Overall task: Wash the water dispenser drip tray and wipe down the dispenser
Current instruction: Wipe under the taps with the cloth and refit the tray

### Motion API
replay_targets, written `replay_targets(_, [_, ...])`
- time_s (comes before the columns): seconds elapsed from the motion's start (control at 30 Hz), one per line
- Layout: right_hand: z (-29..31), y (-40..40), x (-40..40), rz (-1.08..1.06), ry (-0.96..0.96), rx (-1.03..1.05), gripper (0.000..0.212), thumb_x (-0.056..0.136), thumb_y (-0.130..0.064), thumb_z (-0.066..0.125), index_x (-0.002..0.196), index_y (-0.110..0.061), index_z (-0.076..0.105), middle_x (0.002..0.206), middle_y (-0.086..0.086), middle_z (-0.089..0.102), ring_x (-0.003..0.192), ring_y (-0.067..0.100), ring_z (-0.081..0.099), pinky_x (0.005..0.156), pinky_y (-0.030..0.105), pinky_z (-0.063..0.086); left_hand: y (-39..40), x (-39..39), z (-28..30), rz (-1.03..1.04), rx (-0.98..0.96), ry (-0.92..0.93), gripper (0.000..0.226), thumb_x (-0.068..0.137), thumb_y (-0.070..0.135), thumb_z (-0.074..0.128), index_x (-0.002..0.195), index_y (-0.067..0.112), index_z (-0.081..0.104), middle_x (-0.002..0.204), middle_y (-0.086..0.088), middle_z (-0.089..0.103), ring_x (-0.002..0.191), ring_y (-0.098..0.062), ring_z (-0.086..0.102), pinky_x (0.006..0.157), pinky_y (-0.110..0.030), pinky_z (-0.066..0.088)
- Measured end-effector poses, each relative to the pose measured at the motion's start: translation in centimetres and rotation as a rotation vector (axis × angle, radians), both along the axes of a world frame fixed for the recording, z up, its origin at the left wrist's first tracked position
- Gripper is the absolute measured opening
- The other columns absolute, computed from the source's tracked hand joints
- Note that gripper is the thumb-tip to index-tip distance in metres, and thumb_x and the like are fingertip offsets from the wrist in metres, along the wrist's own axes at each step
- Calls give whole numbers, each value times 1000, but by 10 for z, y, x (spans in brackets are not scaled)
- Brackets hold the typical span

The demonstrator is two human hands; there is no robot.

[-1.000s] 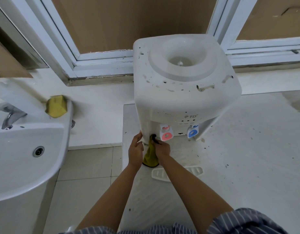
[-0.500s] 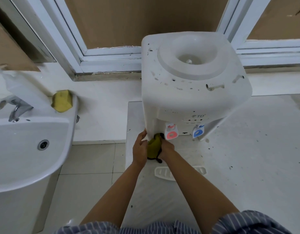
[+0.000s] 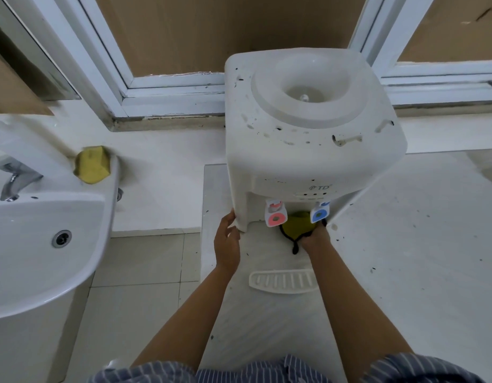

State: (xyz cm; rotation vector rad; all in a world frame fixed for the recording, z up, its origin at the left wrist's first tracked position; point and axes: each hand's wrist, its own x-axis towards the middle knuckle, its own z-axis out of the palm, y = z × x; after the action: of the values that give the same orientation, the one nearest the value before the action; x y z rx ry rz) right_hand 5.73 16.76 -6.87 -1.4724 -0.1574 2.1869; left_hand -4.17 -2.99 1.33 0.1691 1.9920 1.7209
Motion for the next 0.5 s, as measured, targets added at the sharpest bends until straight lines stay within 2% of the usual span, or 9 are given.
replay_targets(0.03, [-15, 5, 3, 3, -126, -11, 33, 95, -36, 54, 127, -26, 61, 138, 8, 55, 113, 27, 59, 90, 44, 51, 0, 1, -1, -3, -2, 2, 49, 92, -4, 39, 133, 18, 54, 127, 8, 59, 100, 1, 59, 76, -13, 49])
replay_targets(0.07, [-6, -1, 0, -91, -151, -114, 42, 91, -38, 61, 130, -23, 58, 134, 3, 58, 110, 25, 61, 84, 38, 55, 0, 1, -3, -10, -1, 4, 48, 93, -3, 39, 133, 20, 54, 129, 8, 59, 103, -6, 60, 78, -16, 49])
replay_targets(0.13, [37, -27, -12, -73, -145, -4, 33, 95, -22, 57, 127, -16, 57, 126, 1, 58, 104, 25, 61, 75, 24, 54, 0, 1, -5, -13, -11, 6, 48, 93, 0, 41, 133, 22, 53, 130, 8, 59, 107, -15, 61, 80, -20, 48])
replay_targets(0.17, [53, -40, -20, -52, -160, 43, 32, 98, -18, 55, 129, -13, 55, 125, 4, 57, 109, 27, 59, 79, 20, 52, 0, 1, -5, -12, -20, 5, 47, 93, 0, 41, 133, 23, 53, 130, 8, 59, 108, -17, 60, 80, -20, 48])
replay_targets(0.23, [58, -59, -28, -153, -197, 63, 36, 96, -22, 60, 130, -12, 58, 127, 5, 61, 113, 28, 58, 94, 32, 49, -1, 0, -4, -20, -28, 5, 47, 94, 0, 40, 132, 24, 54, 130, 8, 58, 108, -16, 59, 80, -20, 47])
replay_targets(0.27, [64, -66, -31, -144, -177, 44, 37, 95, -24, 61, 130, -11, 60, 128, 8, 62, 110, 29, 59, 95, 36, 48, 0, -1, -4, -27, -29, 10, 47, 94, 0, 39, 131, 25, 53, 131, 8, 58, 108, -15, 58, 81, -21, 47])
replay_targets(0.33, [70, -72, -38, -104, -209, 87, 37, 98, -21, 56, 133, -7, 57, 131, 14, 61, 109, 32, 60, 92, 36, 48, -1, -1, -5, -39, -38, 29, 47, 95, 1, 38, 132, 25, 53, 131, 8, 57, 110, -15, 57, 85, -23, 47])
replay_targets(0.43, [66, -85, -46, 88, -282, 174, 35, 101, -12, 48, 135, -5, 53, 133, 19, 58, 118, 37, 57, 91, 25, 50, 0, -1, -7, -33, -53, 49, 45, 96, 2, 38, 133, 24, 52, 133, 6, 57, 113, -16, 56, 90, -27, 49])
replay_targets(0.5, [63, -97, -54, 135, -263, 139, 31, 96, -17, 56, 124, -8, 63, 126, 17, 64, 112, 36, 60, 99, 37, 50, 1, 0, -7, -14, -56, 49, 45, 95, 0, 38, 132, 21, 53, 133, 4, 57, 114, -17, 56, 93, -29, 49])
